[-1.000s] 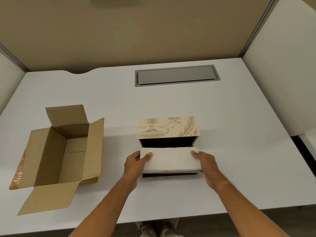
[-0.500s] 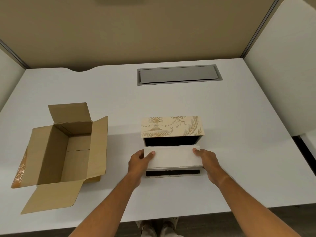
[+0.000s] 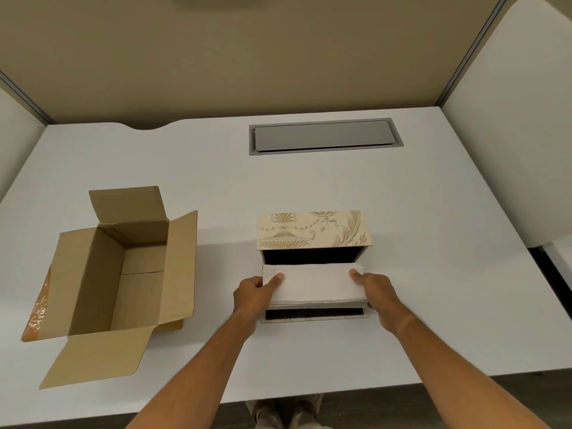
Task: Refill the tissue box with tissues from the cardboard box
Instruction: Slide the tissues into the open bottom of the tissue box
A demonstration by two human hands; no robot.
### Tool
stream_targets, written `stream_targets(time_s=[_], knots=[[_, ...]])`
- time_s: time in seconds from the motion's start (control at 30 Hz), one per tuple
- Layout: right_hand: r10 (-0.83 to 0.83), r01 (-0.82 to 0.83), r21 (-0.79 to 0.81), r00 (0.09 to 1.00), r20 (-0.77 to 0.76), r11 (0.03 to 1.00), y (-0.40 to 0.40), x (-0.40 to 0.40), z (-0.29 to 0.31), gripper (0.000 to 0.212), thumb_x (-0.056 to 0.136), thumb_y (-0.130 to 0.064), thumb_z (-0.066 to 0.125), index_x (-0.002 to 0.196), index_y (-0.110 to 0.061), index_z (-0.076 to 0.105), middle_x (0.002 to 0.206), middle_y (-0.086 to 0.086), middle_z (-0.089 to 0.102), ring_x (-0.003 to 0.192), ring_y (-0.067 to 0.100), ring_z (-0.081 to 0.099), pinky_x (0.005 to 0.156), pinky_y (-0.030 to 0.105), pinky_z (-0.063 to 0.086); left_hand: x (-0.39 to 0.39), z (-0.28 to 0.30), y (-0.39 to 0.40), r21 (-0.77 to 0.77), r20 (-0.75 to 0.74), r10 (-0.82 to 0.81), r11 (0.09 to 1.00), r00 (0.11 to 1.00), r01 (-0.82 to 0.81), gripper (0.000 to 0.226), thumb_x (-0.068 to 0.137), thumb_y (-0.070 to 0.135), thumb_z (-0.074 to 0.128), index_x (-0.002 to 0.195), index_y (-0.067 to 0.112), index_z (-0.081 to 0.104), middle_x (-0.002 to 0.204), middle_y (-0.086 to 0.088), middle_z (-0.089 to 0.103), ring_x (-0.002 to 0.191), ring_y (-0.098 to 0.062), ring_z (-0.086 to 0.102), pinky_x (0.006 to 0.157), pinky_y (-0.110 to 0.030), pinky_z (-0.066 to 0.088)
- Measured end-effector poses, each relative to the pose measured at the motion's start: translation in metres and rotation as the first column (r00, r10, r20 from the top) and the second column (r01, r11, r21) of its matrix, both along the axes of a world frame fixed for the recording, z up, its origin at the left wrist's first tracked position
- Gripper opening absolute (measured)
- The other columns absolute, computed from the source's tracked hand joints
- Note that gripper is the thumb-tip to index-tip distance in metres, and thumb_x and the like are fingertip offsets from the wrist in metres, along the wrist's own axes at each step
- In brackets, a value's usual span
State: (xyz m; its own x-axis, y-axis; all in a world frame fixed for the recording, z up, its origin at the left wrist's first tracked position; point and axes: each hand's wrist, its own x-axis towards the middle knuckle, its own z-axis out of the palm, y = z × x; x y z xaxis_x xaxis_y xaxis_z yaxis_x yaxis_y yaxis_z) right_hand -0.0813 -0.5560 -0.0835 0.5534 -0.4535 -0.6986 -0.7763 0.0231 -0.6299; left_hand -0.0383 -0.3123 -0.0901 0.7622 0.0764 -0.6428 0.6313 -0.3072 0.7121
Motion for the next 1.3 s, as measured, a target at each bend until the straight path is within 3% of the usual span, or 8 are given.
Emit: stream_targets(time_s=[0.13,0.37,0.57,0.73,0.9,1.3], knots=[[0.072,-0.073,-0.043,0.997,-0.019,0.996,-0.0021,0.0012,-0.0002,0.034,0.094,-0.041,0.058,0.099,-0.008,0.059,0.087,0.001,0.056,0.085,0.02,0.052,0.08,0.038,0.044,0.0012,0.001,-0.0018,0.041,0.007,-0.022,0.999,1.0,0.022,0.031,0.08,0.049,0.069,0.079,0.018,0.064,0.087,0.001,0.067,0.079,-0.013,0.062,0.058,-0.022,0.047],[0.123,-0.124,-0.061,0.992,-0.024,0.99,-0.0058,0.0026,-0.002,0.031,0.095,-0.041,0.055,0.099,-0.01,0.056,0.095,0.006,0.057,0.098,0.026,0.054,0.094,0.044,0.048,0.0003,0.0018,0.0001,0.043,-0.004,-0.025,0.999,1.0,0.025,0.04,0.078,0.05,0.071,0.081,0.01,0.067,0.087,-0.003,0.068,0.081,-0.017,0.063,0.063,-0.026,0.049],[0.104,-0.104,-0.005,0.994,-0.015,0.995,-0.0054,0.0009,0.0003,0.036,0.095,-0.041,0.056,0.104,-0.006,0.059,0.103,0.011,0.059,0.099,0.028,0.054,0.081,0.037,0.044,0.0019,0.0042,-0.0005,0.069,0.003,-0.035,0.997,0.999,0.034,0.038,0.079,0.05,0.07,0.066,0.017,0.058,0.077,0.001,0.063,0.073,-0.013,0.058,0.053,-0.022,0.038],[0.104,-0.104,0.001,0.995,-0.007,0.995,-0.0057,0.0004,-0.0004,0.029,0.095,-0.04,0.056,0.086,-0.013,0.057,0.094,0.007,0.059,0.091,0.023,0.054,0.08,0.036,0.044,0.0023,0.0027,-0.0009,0.075,-0.002,-0.052,0.996,0.999,0.052,0.037,0.079,0.05,0.07,0.074,0.015,0.062,0.085,-0.001,0.066,0.078,-0.015,0.06,0.055,-0.021,0.041],[0.135,-0.134,-0.031,0.991,0.023,0.99,-0.003,-0.004,-0.0007,0.031,0.096,-0.04,0.055,0.077,-0.016,0.057,0.085,0.0,0.057,0.077,0.011,0.051,0.059,0.025,0.04,-0.0007,0.0015,-0.0029,0.106,0.019,-0.054,0.993,0.998,0.051,0.04,0.079,0.05,0.07,0.07,0.012,0.061,0.082,-0.004,0.067,0.076,-0.017,0.062,0.054,-0.023,0.043],[0.144,-0.143,-0.036,0.989,0.02,0.989,-0.0019,-0.0063,0.0032,0.031,0.096,-0.043,0.053,0.083,-0.015,0.058,0.087,0.001,0.057,0.078,0.012,0.05,0.06,0.024,0.04,-0.0021,0.0054,-0.0029,0.101,0.031,-0.06,0.993,0.998,0.056,0.036,0.079,0.052,0.069,0.073,0.018,0.058,0.088,-0.004,0.067,0.076,-0.014,0.06,0.053,-0.021,0.04]])
